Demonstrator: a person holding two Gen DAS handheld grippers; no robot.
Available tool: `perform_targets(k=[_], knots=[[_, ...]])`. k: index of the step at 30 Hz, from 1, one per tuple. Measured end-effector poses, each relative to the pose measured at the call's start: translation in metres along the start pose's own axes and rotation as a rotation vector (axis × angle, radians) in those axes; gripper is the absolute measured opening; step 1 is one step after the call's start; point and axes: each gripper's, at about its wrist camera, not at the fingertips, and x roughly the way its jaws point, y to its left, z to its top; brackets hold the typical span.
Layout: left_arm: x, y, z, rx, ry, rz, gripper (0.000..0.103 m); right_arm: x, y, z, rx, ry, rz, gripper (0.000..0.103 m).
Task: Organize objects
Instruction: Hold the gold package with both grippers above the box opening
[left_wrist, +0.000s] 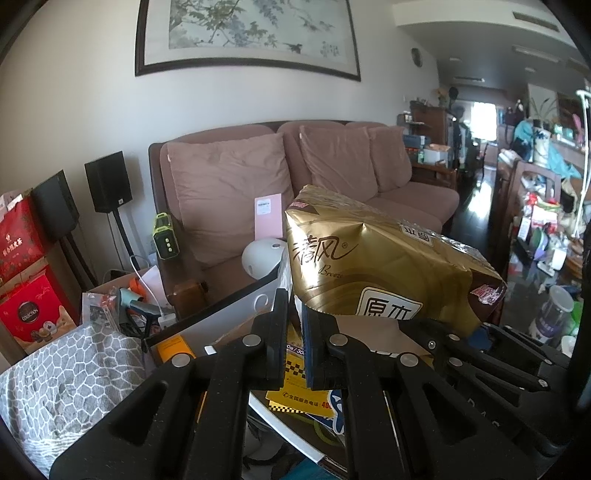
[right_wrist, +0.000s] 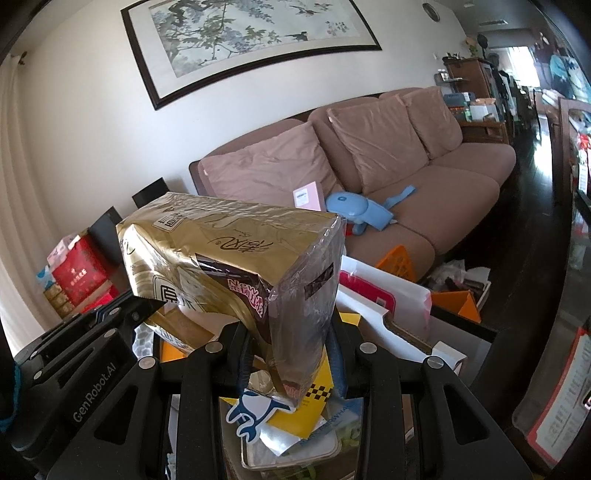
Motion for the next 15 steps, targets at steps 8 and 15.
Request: perform_targets(k=[8, 15], knots=[[0.0013, -0.0018, 0.0003, -0.006, 0.004, -0.003, 0.007, -0.0003, -0.0015, 0.0013, 0.0, -0.005, -0.008, 0.034], [0.0023, -0.0061, 0.0013, -0.017, 0.01, -0.017, 0.007, -0.0009, -0.0101, 0.004, 0.009, -0.009, -0.014, 0.034]])
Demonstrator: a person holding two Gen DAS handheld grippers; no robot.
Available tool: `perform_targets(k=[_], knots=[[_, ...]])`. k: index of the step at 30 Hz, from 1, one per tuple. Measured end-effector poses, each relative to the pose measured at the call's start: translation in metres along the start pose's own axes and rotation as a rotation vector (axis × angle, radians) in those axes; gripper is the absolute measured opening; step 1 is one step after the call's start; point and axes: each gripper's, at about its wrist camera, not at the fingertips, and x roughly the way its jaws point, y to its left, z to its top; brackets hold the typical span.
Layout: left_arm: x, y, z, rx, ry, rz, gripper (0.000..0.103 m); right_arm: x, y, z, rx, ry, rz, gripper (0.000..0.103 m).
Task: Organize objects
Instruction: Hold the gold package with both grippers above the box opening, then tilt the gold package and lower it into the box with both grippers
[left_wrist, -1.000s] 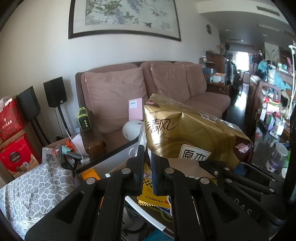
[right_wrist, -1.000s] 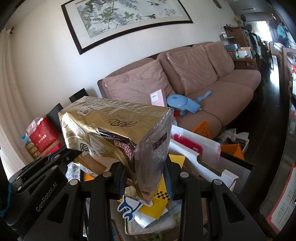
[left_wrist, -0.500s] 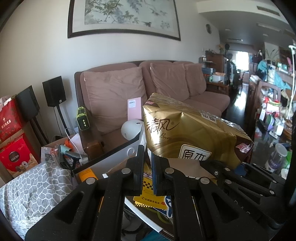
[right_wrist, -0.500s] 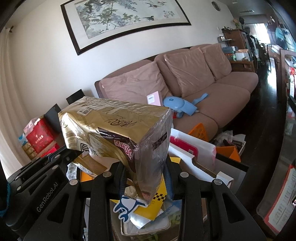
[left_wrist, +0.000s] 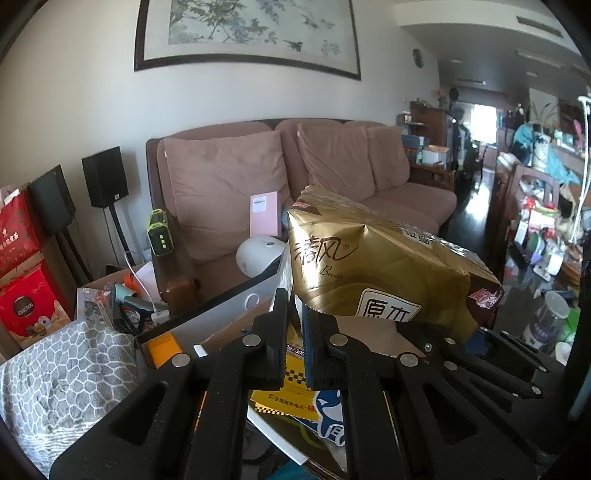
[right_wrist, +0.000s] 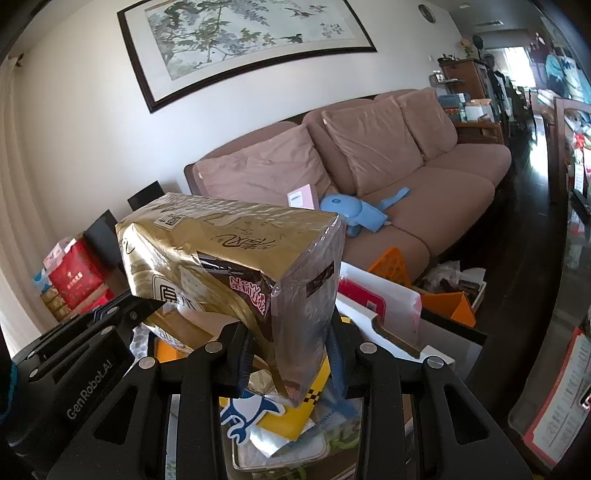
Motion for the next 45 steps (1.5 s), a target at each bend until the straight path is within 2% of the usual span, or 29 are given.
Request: perform_targets(k=[13, 28, 34, 38, 42, 45], knots=[[-0.006, -0.004, 0.003, 0.002, -0.012, -0.003, 0.007, -0.006, -0.006, 0.002, 0.007, -0.018, 0.008, 0.034], [-0.039, -0.005, -0.006, 0.022, -0.066, 0.017, 0.006, -0.006, 0.005, 0.003, -0.04, -0.021, 0.043, 0.033], [-0.03, 0.008, -0.008, -0.01, -0.019, 0.022, 0.006, -0.003, 0.009, 0.002, -0.05, 0.002, 0.085, 0.029], [-0.01, 0.017, -0.015, -0.03, 0.072, 0.007, 0.006, -0.001, 0.009, 0.001, -0.053, 0.013, 0.08, 0.029], [0.004, 0.029, -0.021, -0.068, 0.123, -0.014, 0.006, 0.002, 0.007, -0.001, -0.047, 0.03, 0.076, 0.029], [0.011, 0.029, -0.024, -0.06, 0.153, -0.025, 0.007, 0.004, 0.008, -0.003, -0.052, 0.043, 0.066, 0.029]])
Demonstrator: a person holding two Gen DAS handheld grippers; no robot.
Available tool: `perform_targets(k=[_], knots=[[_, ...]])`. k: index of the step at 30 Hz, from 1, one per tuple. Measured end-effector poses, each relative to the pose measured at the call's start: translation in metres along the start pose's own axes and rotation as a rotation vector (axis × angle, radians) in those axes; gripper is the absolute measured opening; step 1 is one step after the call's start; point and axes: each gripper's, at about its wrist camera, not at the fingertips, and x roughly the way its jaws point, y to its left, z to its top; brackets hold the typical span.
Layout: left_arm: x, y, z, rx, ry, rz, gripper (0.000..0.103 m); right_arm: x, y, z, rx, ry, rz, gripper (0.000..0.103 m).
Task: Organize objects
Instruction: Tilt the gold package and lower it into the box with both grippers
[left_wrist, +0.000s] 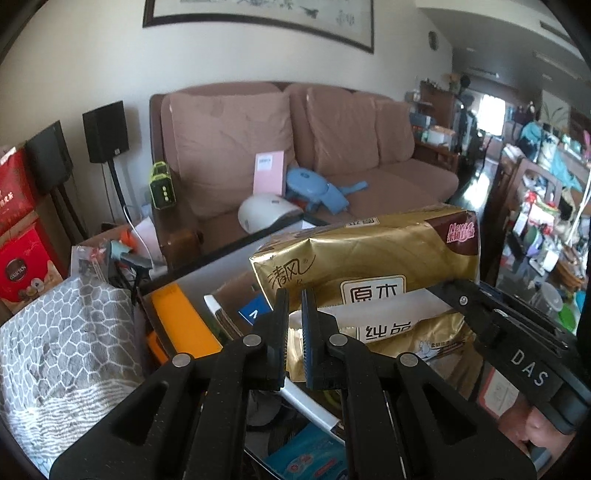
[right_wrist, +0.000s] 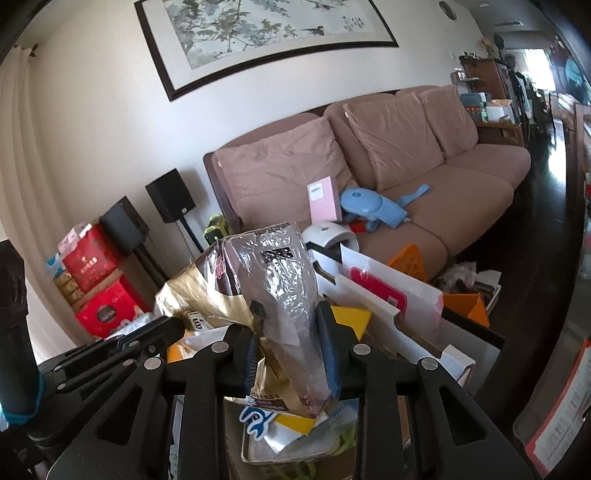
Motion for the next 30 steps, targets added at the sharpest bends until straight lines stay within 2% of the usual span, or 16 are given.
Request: perform_targets(k=[7, 9, 11, 20, 23, 30], knots=[[0.005, 0.005, 0.0, 0.018, 0.012, -0.018, 0.011, 0.003, -0.004, 0.002, 0.01, 0.02, -0.002, 0.029], [0.008, 0.015, 0.002, -0.018, 0.034, -0.003, 0.025, 0.004, -0.008, 0.002, 0.02, 0.027, 0.001, 0.029], [0.01, 0.024, 0.002, -0.051, 0.055, -0.031, 0.029, 0.004, -0.01, 0.002, 0.027, 0.033, 0.001, 0.029], [0.019, 0.019, 0.004, -0.036, 0.083, -0.076, 0.03, 0.005, -0.01, 0.001, 0.023, 0.044, 0.001, 0.029], [0.023, 0.012, 0.001, -0.005, 0.096, -0.076, 0.039, 0.005, -0.01, 0.001, 0.022, 0.043, 0.005, 0.029], [0.024, 0.003, -0.006, 0.01, 0.076, -0.075, 0.041, 0.005, -0.009, 0.002, 0.017, 0.045, 0.014, 0.029]])
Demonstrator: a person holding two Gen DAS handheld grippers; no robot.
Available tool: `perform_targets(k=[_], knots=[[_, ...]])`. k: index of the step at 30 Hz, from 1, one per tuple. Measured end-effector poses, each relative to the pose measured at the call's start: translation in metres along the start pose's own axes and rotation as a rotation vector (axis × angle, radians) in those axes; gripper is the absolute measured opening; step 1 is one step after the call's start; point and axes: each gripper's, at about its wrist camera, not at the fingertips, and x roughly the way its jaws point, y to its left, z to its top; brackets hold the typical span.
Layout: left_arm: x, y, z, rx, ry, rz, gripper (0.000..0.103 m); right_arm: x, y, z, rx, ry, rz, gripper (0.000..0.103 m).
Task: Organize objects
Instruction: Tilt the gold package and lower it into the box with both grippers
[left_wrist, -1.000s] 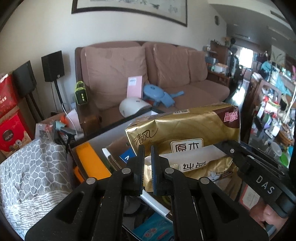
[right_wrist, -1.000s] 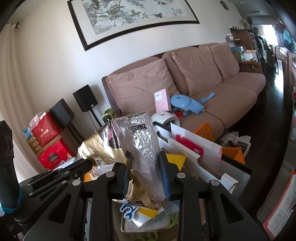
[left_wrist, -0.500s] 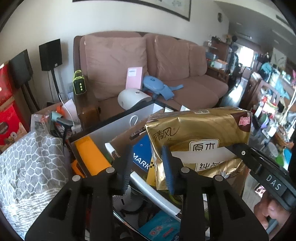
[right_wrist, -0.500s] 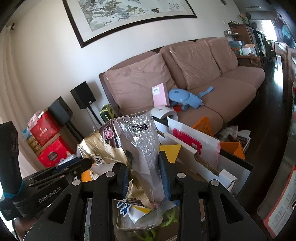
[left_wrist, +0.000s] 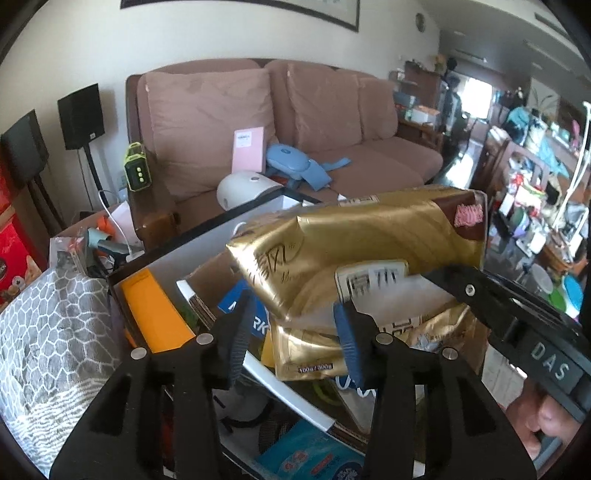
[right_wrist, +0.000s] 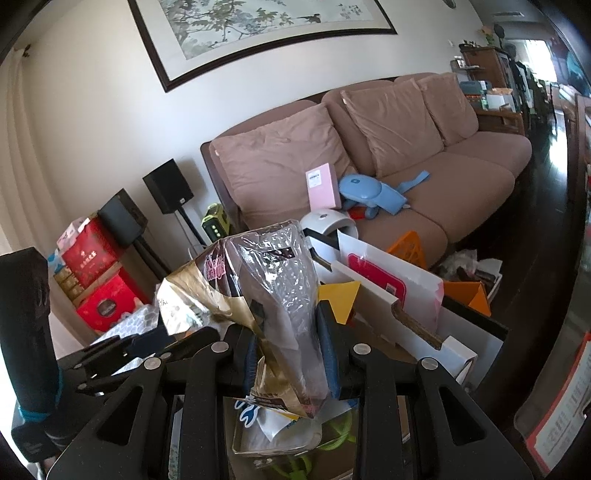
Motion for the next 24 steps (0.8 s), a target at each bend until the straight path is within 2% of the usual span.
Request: perform_targets(k=[2, 4, 5, 6, 9, 12, 16, 20, 24], knots=[[0.001, 0.002, 0.002, -0.02, -0.004, 0.012, 0.041, 0.0, 0.001, 0.0, -0.003, 0.001, 0.005, 0.029], [0.002, 0.006, 0.004, -0.037, 0.001, 0.024, 0.032, 0.0, 0.001, 0.0, -0.007, 0.001, 0.002, 0.029], [0.002, 0.01, 0.004, -0.054, 0.005, 0.033, 0.015, 0.0, 0.002, -0.001, -0.008, 0.001, 0.001, 0.029], [0.001, 0.012, 0.004, -0.07, 0.006, 0.037, 0.008, 0.0, 0.002, 0.0, -0.009, 0.0, 0.004, 0.029], [-0.015, 0.015, 0.002, -0.108, -0.025, 0.033, 0.008, -0.002, 0.003, 0.0, -0.015, -0.014, 0.013, 0.029], [-0.032, 0.006, 0.004, -0.071, -0.079, 0.076, 0.008, -0.002, 0.007, -0.001, -0.045, -0.021, -0.013, 0.028], [-0.05, -0.004, 0.01, -0.016, -0.142, 0.122, 0.008, -0.003, 0.007, -0.001, -0.036, -0.029, 0.006, 0.028], [-0.058, -0.006, 0.014, -0.003, -0.165, 0.131, 0.009, -0.004, 0.006, 0.0, -0.032, -0.035, 0.003, 0.034], [-0.061, -0.005, 0.019, -0.028, -0.161, 0.107, 0.01, -0.003, 0.003, 0.002, -0.021, -0.033, -0.001, 0.034]])
